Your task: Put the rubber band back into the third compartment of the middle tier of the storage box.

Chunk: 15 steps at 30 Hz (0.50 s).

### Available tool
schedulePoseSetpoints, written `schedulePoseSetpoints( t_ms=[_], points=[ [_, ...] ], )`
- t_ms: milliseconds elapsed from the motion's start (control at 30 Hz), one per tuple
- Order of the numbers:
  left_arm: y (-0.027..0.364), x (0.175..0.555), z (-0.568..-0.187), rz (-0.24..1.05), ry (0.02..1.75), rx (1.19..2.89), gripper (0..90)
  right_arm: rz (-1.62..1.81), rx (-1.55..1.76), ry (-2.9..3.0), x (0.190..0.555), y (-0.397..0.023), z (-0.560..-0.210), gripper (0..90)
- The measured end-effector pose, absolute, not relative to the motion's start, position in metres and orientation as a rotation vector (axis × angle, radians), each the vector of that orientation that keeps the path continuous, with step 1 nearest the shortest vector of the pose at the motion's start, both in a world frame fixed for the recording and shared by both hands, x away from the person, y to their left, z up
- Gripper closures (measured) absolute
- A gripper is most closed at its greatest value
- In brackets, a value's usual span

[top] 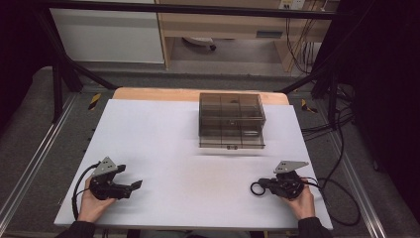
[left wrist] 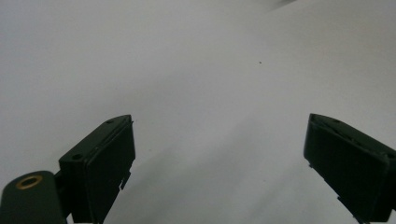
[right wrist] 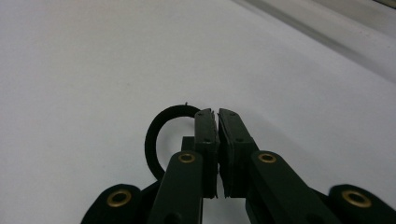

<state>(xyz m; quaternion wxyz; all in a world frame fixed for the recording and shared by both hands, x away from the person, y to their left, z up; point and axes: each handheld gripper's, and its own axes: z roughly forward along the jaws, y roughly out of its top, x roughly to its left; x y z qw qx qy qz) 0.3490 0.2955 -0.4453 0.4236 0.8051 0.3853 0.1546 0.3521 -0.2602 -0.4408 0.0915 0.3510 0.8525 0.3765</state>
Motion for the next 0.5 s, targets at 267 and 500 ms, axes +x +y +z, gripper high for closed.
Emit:
schedulePoseSetpoints(
  t_ms=[267, 500],
  points=[
    [0.2954, 0.349, -0.4454, 0.388, 0.963, 2.015, 8.6, 1.132, 1.052, 2.51, 0.3518, -0.2604, -0.4366, 86.7],
    [0.2953, 0.3489, -0.4455, 0.387, 0.965, 2.013, 8.6, 1.139, 1.053, 2.487, 0.3523, -0.2601, -0.4319, 86.8]
  ],
)
